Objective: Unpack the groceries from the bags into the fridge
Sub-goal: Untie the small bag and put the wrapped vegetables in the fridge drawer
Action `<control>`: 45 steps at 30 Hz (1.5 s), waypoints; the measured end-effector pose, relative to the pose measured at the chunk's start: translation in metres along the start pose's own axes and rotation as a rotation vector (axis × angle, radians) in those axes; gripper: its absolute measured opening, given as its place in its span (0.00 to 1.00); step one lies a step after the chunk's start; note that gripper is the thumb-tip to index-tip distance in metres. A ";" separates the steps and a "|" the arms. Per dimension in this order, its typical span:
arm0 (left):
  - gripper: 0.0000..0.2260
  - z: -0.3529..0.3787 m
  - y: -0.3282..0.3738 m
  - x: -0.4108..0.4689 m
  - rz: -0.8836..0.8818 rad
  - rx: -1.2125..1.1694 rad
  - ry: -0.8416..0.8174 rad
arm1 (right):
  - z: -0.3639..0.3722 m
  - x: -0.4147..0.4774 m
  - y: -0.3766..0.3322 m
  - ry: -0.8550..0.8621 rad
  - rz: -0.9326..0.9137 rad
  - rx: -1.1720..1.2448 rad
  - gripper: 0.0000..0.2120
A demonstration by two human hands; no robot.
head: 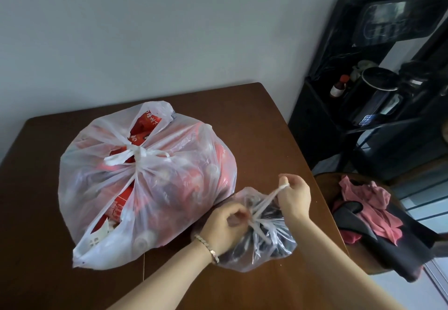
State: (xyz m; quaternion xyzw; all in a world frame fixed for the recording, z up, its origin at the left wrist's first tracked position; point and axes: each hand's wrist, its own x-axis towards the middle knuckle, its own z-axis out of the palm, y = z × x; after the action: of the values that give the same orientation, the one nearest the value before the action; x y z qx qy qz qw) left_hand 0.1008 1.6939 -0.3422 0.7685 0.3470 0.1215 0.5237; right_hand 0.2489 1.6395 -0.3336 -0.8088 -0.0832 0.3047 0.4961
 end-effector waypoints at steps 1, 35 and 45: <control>0.12 0.000 0.001 -0.003 -0.021 -0.053 -0.024 | 0.002 0.005 -0.004 -0.082 0.159 0.113 0.06; 0.15 -0.036 0.015 0.024 -0.186 -0.267 0.364 | -0.046 0.001 -0.009 0.198 0.166 0.297 0.13; 0.17 -0.061 0.030 -0.011 -0.088 -0.345 0.400 | -0.059 0.006 -0.015 0.451 -0.486 -0.010 0.11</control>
State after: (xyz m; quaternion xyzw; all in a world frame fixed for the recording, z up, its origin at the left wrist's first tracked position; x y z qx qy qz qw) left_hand 0.0713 1.7243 -0.2878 0.6126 0.4509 0.3055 0.5728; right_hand 0.2903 1.6056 -0.3046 -0.8149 -0.1632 -0.0095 0.5561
